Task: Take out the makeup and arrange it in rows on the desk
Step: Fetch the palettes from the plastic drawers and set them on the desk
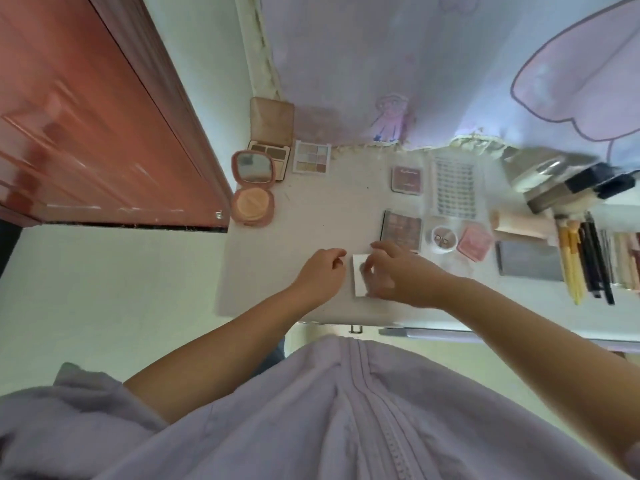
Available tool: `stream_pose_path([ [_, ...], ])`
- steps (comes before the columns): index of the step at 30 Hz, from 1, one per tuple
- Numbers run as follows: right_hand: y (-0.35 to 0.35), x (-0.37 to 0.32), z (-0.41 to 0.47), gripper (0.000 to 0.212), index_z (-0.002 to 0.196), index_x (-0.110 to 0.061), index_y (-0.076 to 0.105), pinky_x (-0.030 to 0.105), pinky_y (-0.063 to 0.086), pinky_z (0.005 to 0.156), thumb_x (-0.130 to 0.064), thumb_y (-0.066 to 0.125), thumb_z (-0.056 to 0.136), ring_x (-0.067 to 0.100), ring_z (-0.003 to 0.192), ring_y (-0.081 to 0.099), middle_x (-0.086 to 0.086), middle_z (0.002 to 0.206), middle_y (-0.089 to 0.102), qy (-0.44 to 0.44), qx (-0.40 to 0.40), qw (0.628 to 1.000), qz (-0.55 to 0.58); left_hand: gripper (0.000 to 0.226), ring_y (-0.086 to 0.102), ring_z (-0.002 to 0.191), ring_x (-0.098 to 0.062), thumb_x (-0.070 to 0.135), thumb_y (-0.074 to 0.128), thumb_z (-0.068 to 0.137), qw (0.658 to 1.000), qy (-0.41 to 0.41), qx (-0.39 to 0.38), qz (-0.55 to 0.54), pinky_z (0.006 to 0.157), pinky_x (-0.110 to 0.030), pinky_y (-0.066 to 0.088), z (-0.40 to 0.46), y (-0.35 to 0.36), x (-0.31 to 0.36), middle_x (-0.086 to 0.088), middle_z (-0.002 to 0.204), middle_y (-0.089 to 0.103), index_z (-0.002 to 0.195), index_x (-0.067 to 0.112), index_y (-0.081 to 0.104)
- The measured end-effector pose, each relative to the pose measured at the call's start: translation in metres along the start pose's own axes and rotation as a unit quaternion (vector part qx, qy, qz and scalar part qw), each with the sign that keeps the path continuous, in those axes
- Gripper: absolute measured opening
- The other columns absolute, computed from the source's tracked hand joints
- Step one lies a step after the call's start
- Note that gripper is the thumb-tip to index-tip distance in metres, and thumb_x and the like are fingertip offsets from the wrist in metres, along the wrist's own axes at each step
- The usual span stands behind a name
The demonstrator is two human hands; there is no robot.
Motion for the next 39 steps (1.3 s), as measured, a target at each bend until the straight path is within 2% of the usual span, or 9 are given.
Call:
stream_pose_path([
  [3, 0.031, 0.004, 0.0, 0.046, 0.118, -0.011, 0.049, 0.048, 0.043, 0.096, -0.031, 0.067, 0.08, 0.036, 0.119, 0.046, 0.014, 0.129, 0.048, -0.018, 0.012, 0.996, -0.088, 0.037, 0.056, 0.11, -0.026, 0.005, 0.036, 0.095, 0.999, -0.031, 0.002, -0.03, 0.084, -0.023, 0.039, -0.005, 0.016, 0.003, -0.012, 0.12, 0.062, 0.124, 0.008, 0.059],
  [7, 0.023, -0.005, 0.001, 0.027, 0.105, -0.012, 0.051, 0.035, 0.045, 0.085, -0.027, 0.057, 0.083, 0.031, 0.103, 0.05, 0.007, 0.106, 0.055, -0.03, 0.106, 0.994, 0.018, 0.034, 0.063, 0.096, -0.03, 0.013, 0.035, 0.096, 0.972, -0.128, -0.006, -0.199, 0.088, -0.038, 0.051, -0.02, 0.016, -0.004, -0.016, 0.109, 0.067, 0.117, 0.013, 0.062],
  [9, 0.005, -0.015, -0.01, 0.031, 0.103, -0.016, 0.05, 0.024, 0.041, 0.082, -0.028, 0.067, 0.08, 0.018, 0.1, 0.048, -0.003, 0.099, 0.052, -0.04, 0.14, 0.98, 0.139, 0.03, 0.063, 0.084, -0.023, 0.025, 0.037, 0.1, 0.922, -0.182, -0.038, -0.339, 0.083, -0.034, 0.052, -0.029, 0.012, -0.008, -0.013, 0.1, 0.067, 0.107, 0.012, 0.063],
  [12, -0.017, -0.03, -0.019, 0.039, 0.105, -0.02, 0.047, 0.019, 0.037, 0.076, -0.031, 0.072, 0.077, 0.008, 0.093, 0.046, -0.008, 0.098, 0.049, -0.055, 0.144, 0.957, 0.246, 0.055, 0.064, 0.082, -0.022, 0.052, 0.032, 0.097, 0.805, -0.205, -0.163, -0.533, 0.087, -0.038, 0.052, -0.047, 0.016, 0.009, -0.014, 0.103, 0.065, 0.112, 0.007, 0.061],
  [14, -0.027, -0.037, -0.019, 0.042, 0.109, -0.021, 0.046, 0.022, 0.039, 0.08, -0.034, 0.071, 0.078, 0.01, 0.097, 0.047, -0.006, 0.107, 0.049, -0.066, 0.143, 0.955, 0.252, 0.063, 0.065, 0.082, -0.022, 0.06, 0.028, 0.095, 0.776, -0.199, -0.18, -0.57, 0.087, -0.039, 0.052, -0.049, 0.015, 0.018, -0.014, 0.105, 0.065, 0.112, 0.008, 0.06],
  [18, -0.042, -0.047, -0.017, 0.045, 0.113, -0.016, 0.046, 0.021, 0.036, 0.08, -0.038, 0.069, 0.08, 0.01, 0.096, 0.045, -0.007, 0.11, 0.045, -0.086, 0.148, 0.954, 0.246, 0.06, 0.069, 0.077, -0.022, 0.057, 0.019, 0.097, 0.805, -0.182, -0.129, -0.55, 0.077, -0.039, 0.056, -0.046, 0.01, 0.033, -0.01, 0.091, 0.07, 0.111, 0.014, 0.059],
  [27, -0.072, -0.041, -0.027, 0.038, 0.114, -0.012, 0.049, 0.02, 0.033, 0.084, -0.029, 0.067, 0.085, 0.011, 0.099, 0.043, -0.006, 0.107, 0.043, -0.088, 0.207, 0.942, 0.251, 0.062, 0.066, 0.083, -0.027, 0.054, 0.018, 0.099, 0.808, -0.139, -0.176, -0.545, 0.072, -0.039, 0.056, -0.039, 0.009, 0.061, -0.015, 0.096, 0.067, 0.127, 0.009, 0.051],
  [34, -0.078, -0.038, -0.027, 0.03, 0.107, -0.017, 0.047, 0.019, 0.037, 0.078, -0.028, 0.065, 0.086, 0.011, 0.092, 0.045, -0.006, 0.104, 0.047, -0.094, 0.218, 0.933, 0.27, 0.058, 0.062, 0.079, -0.026, 0.053, 0.017, 0.099, 0.81, -0.127, -0.2, -0.536, 0.077, -0.039, 0.053, -0.037, 0.006, 0.063, -0.012, 0.092, 0.065, 0.118, 0.014, 0.055],
  [39, -0.088, -0.036, -0.027, 0.023, 0.104, -0.022, 0.046, 0.032, 0.05, 0.083, -0.031, 0.06, 0.089, 0.022, 0.096, 0.057, -0.005, 0.1, 0.056, -0.095, 0.172, 0.931, 0.308, 0.061, 0.056, 0.081, -0.026, 0.056, 0.022, 0.097, 0.786, -0.13, -0.235, -0.556, 0.081, -0.04, 0.05, -0.042, 0.005, 0.063, -0.016, 0.094, 0.061, 0.108, 0.01, 0.062],
])
Point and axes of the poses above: each hand's wrist, its own z-axis towards the middle knuckle, its own y-axis out of the palm, x = y × z, the point moved 7 cm from there along z, towards the middle knuckle
